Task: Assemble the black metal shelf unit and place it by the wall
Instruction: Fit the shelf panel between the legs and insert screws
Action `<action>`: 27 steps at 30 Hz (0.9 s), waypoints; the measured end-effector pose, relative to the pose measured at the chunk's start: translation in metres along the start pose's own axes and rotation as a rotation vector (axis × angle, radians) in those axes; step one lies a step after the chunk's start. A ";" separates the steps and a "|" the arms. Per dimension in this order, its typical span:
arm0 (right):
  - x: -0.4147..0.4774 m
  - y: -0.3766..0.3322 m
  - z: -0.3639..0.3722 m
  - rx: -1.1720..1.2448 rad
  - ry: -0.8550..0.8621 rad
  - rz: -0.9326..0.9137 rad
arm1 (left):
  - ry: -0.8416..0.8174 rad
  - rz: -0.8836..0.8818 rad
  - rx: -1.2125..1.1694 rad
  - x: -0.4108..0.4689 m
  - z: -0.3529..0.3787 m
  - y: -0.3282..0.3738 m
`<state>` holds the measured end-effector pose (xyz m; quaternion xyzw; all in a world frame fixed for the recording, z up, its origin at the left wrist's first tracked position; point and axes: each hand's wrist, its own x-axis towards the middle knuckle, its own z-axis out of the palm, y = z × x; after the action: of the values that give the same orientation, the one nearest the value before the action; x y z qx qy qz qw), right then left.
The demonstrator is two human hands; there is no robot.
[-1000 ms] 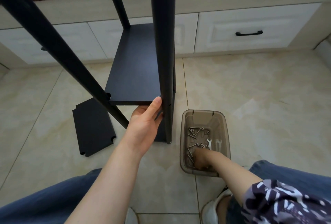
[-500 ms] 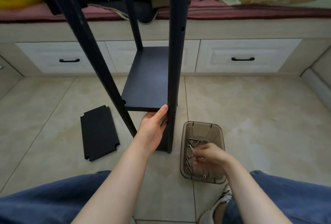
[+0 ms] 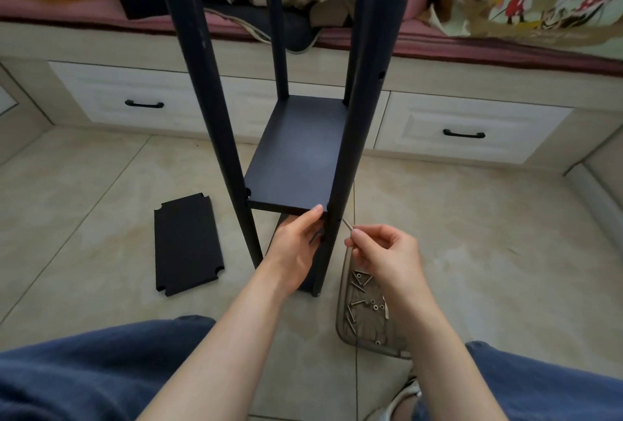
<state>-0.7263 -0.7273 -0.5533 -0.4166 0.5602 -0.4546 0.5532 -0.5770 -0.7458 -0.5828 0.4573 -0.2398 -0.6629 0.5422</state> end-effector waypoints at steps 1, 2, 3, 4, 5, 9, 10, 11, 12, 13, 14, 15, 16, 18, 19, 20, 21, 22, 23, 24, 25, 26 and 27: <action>0.000 -0.002 0.002 0.002 -0.006 0.000 | -0.004 0.003 -0.003 0.000 -0.001 -0.001; -0.001 -0.003 0.004 0.003 -0.013 0.003 | -0.006 0.006 -0.008 0.000 -0.003 -0.001; -0.002 -0.004 0.006 -0.001 -0.017 0.006 | -0.006 0.009 -0.012 0.000 -0.004 -0.002; -0.002 -0.004 0.008 -0.005 -0.017 0.007 | -0.010 0.013 -0.014 -0.001 -0.004 -0.002; -0.003 -0.004 0.010 -0.003 -0.015 0.007 | -0.014 0.016 -0.016 -0.001 -0.005 -0.002; -0.007 -0.004 0.012 -0.013 -0.016 -0.001 | -0.012 0.032 -0.020 -0.003 -0.002 -0.001; -0.007 -0.003 0.012 -0.020 -0.004 -0.009 | -0.009 0.031 -0.020 -0.003 -0.002 0.000; -0.006 -0.002 0.012 -0.024 0.011 -0.019 | -0.003 0.028 -0.017 -0.003 -0.002 -0.001; -0.006 -0.002 0.011 -0.024 0.023 -0.028 | 0.007 0.024 -0.015 -0.003 -0.001 -0.001; -0.005 -0.001 0.011 -0.023 0.031 -0.035 | 0.021 0.020 -0.017 -0.003 -0.001 -0.001; -0.004 0.000 0.011 -0.021 0.035 -0.039 | 0.037 0.015 -0.023 -0.003 0.000 -0.002; -0.004 0.001 0.011 -0.020 0.037 -0.041 | 0.055 0.009 -0.032 -0.002 0.000 -0.002; -0.004 0.001 0.011 -0.020 0.041 -0.041 | 0.069 0.004 -0.040 -0.002 0.001 -0.003; -0.003 0.003 0.012 -0.022 0.049 -0.038 | 0.089 -0.003 -0.036 -0.002 0.003 -0.004; -0.002 0.004 0.012 -0.025 0.052 -0.036 | 0.094 -0.003 -0.030 -0.002 0.003 -0.004; -0.002 0.005 0.012 -0.024 0.054 -0.032 | 0.095 -0.003 -0.026 -0.002 0.003 -0.004; -0.002 0.006 0.011 -0.016 0.058 -0.030 | 0.094 -0.002 -0.021 -0.002 0.003 -0.004; -0.002 0.006 0.011 -0.005 0.064 -0.029 | 0.094 0.001 -0.018 -0.002 0.003 -0.004; -0.002 0.006 0.011 0.006 0.071 -0.031 | 0.092 0.005 -0.017 -0.002 0.003 -0.004; -0.002 0.006 0.011 0.014 0.078 -0.034 | 0.090 0.010 -0.021 -0.002 0.003 -0.004; -0.002 0.005 0.011 0.018 0.084 -0.039 | 0.087 0.016 -0.027 -0.002 0.003 -0.005; -0.002 0.005 0.012 0.018 0.088 -0.044 | 0.086 0.022 -0.030 -0.002 0.003 -0.005; -0.002 0.005 0.012 0.020 0.092 -0.047 | 0.087 0.026 -0.029 -0.002 0.003 -0.005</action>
<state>-0.7140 -0.7249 -0.5569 -0.4029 0.5704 -0.4918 0.5201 -0.5824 -0.7425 -0.5850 0.4745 -0.2123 -0.6388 0.5672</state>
